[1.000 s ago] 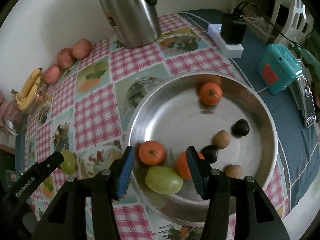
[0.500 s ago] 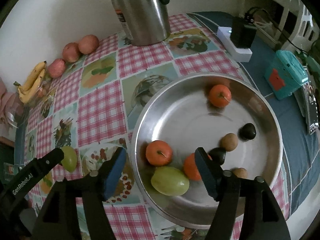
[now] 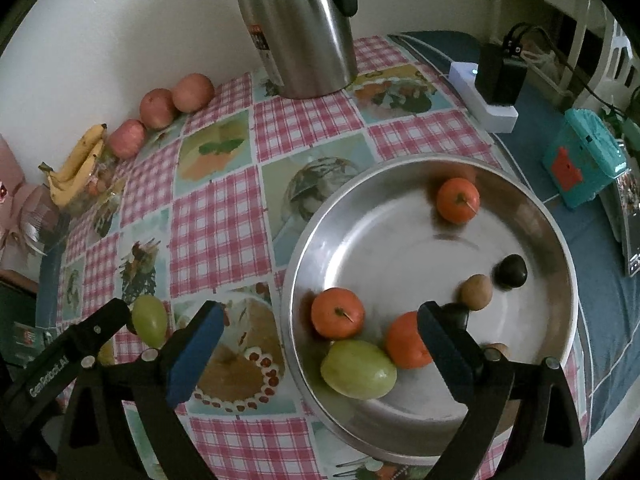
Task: Organize fruits
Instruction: 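Move both tools back toward the dark plum and the small green fruit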
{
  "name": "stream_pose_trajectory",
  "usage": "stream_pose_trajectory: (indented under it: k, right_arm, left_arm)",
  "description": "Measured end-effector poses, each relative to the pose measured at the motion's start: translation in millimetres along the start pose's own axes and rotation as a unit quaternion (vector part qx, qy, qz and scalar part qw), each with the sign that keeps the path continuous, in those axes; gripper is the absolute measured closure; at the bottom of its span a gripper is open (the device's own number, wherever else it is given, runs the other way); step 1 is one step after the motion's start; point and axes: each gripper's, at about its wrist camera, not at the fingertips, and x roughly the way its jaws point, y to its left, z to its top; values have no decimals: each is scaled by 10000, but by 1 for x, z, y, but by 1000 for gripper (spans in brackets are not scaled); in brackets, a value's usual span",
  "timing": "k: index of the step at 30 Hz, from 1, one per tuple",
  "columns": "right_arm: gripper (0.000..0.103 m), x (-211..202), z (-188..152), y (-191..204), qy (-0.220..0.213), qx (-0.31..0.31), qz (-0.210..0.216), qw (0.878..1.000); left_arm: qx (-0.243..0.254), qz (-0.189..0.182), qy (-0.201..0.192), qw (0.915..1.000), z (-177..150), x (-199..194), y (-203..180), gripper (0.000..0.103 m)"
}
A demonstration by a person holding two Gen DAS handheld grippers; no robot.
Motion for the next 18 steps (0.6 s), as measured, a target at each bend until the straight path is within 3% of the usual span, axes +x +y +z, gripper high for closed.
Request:
stream_pose_trajectory:
  k: [9, 18]
  right_arm:
    - [6, 2, -3, 8, 91, -83, -83, 9999]
    - [6, 8, -7, 33, 214, -376, -153, 9989]
  left_arm:
    - [22, -51, 21, 10000, 2, -2, 12, 0]
    - [154, 203, -12, 9997, 10, -5, 36, 0]
